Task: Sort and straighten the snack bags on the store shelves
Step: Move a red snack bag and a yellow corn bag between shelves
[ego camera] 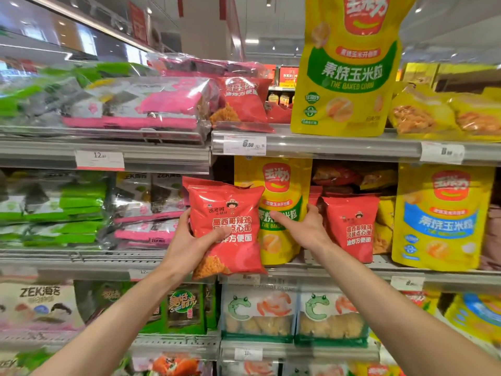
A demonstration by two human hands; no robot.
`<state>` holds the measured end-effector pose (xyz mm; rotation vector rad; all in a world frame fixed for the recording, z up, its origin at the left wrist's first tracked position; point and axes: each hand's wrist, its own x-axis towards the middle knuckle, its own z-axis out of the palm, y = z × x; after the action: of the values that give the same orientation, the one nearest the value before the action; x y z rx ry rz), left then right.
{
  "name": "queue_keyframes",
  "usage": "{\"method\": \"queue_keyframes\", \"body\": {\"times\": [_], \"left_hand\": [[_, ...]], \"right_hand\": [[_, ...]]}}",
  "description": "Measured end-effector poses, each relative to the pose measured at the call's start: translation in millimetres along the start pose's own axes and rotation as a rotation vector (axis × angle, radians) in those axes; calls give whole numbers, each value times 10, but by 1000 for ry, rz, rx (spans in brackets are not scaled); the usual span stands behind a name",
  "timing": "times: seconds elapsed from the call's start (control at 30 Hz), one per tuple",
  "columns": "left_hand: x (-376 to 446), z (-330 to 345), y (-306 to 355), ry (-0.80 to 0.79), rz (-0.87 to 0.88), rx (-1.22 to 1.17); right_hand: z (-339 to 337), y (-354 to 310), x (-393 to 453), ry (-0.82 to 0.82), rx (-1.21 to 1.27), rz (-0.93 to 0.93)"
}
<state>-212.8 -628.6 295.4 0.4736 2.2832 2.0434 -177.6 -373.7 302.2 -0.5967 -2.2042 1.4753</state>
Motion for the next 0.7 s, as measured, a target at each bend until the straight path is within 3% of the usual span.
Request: {"method": "queue_keyframes", "body": {"times": [0.23, 0.47, 0.7], "left_hand": [[-16, -51, -22, 28, -16, -8], [-44, -141, -61, 54, -25, 22], [-120, -340, -109, 72, -22, 45]], "right_hand": [[-40, 29, 85, 41, 76, -22], [-23, 15, 135, -73, 255, -105], [-112, -59, 131, -188, 244, -146]]}}
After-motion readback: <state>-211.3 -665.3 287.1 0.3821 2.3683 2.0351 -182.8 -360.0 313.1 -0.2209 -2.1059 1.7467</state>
